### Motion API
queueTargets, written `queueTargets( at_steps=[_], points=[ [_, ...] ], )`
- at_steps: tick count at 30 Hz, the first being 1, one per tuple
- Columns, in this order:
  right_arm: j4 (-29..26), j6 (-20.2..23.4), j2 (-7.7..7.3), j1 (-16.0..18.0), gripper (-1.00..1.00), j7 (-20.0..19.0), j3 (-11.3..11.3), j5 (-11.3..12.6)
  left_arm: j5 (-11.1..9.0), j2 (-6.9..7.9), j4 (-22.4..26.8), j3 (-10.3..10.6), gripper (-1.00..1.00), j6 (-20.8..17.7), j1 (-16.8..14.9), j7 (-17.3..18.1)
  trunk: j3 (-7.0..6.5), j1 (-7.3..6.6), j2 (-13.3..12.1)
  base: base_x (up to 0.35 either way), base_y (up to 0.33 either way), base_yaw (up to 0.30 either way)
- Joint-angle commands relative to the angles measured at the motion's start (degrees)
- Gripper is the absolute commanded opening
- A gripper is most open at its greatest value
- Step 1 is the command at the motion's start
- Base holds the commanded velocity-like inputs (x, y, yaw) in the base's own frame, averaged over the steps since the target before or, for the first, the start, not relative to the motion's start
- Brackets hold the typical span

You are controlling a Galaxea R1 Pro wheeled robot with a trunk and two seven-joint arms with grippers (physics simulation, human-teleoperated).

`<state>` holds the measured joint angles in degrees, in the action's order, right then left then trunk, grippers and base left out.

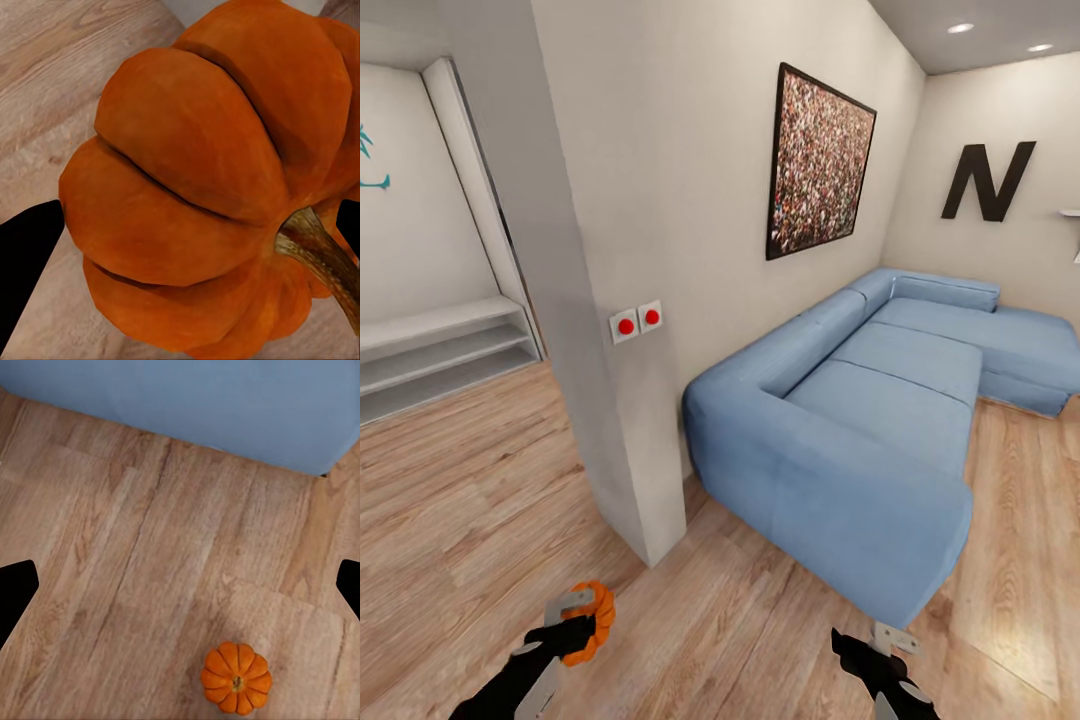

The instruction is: Place each of the two pumpkins and all three candles from the living room inside a cabinet in the living room (use any cabinet), then make sure every cabinet is closed, and position the cauldron so it is next to a table in the living room.

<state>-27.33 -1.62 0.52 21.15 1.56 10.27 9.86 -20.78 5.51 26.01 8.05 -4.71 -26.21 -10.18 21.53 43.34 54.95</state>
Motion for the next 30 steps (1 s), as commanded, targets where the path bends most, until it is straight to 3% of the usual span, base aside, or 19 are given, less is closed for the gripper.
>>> queueTargets(
  at_steps=[1, 6, 7, 11, 13, 15, 16, 19, 22, 27, 30],
  points=[
    [0.0, -0.2, 0.03, 0.0, 1.0, 0.1, 0.0, 0.6, -1.2, 0.46, 1.6, 0.3, -1.0, -2.1, 0.0, -0.5, 0.26, 0.23, 0.5, 0.0, 0.0, 0.0],
    [0.0, -0.2, 0.02, 0.0, 1.0, 0.1, 0.0, 0.6, -6.7, 4.55, 16.8, -3.1, -1.0, -22.2, 0.0, -0.4, 1.16, 1.33, 2.5, 0.0, 0.0, 0.0],
    [0.0, -0.2, 0.02, 0.0, 1.0, 0.1, 0.0, 0.6, -7.3, 4.91, 18.3, -3.4, -1.0, -23.9, 0.0, -0.4, 1.34, 1.55, 2.9, 0.0, 0.0, 0.0],
    [0.0, -0.3, 0.01, 0.0, 1.0, 0.1, 0.0, 0.6, -11.3, 7.07, 30.1, -5.2, -1.0, -37.2, 0.0, -0.4, 2.06, 2.43, 4.5, 0.0, 0.0, 0.0],
    [0.0, -0.3, 0.06, 0.0, 1.0, 0.0, -0.1, 0.5, -12.2, 8.22, 33.0, -6.5, -1.0, -41.5, 0.0, -0.5, 2.42, 2.87, 5.3, 0.0, 0.0, 0.0],
    [0.0, -0.3, 0.06, 0.0, 1.0, 0.0, -0.1, 0.5, -12.7, 9.99, 34.6, -9.1, -1.0, -43.7, 0.0, -0.4, 2.78, 3.31, 6.1, 0.0, 0.0, 0.0],
    [0.0, -0.2, 0.06, 0.0, 1.0, -0.1, -0.1, 0.5, -13.1, 11.43, 35.4, -11.6, -1.0, -44.6, 0.0, -0.4, 2.96, 3.53, 6.5, 0.0, 0.0, 0.0],
    [0.0, 0.1, 0.07, 0.0, 1.0, 0.0, -0.1, 0.5, -14.2, 13.09, 37.7, -15.1, -1.0, -48.7, 0.0, -0.4, 3.49, 4.18, 7.7, 0.0, 0.0, 0.0],
    [0.2, 0.7, 0.04, 0.0, 1.0, 0.1, 0.0, 0.6, -14.7, 14.54, 39.6, -16.3, -1.0, -51.5, 0.1, -0.4, 3.67, 4.4, 8.1, 0.0, 0.0, 0.0],
    [0.3, 3.6, 0.04, 0.0, 1.0, 0.1, 0.2, 1.0, -15.5, 15.25, 40.6, -18.6, -1.0, -52.4, 0.2, 0.5, 3.85, 4.62, 8.5, 0.0, 0.0, 0.0],
    [0.4, 4.2, 0.06, 0.0, 1.0, 0.2, 0.2, 1.1, -16.5, 17.21, 41.9, -20.3, -1.0, -52.5, 0.6, 3.5, 4.39, 5.28, 9.7, 0.0, 0.0, 0.0]
  ],
)
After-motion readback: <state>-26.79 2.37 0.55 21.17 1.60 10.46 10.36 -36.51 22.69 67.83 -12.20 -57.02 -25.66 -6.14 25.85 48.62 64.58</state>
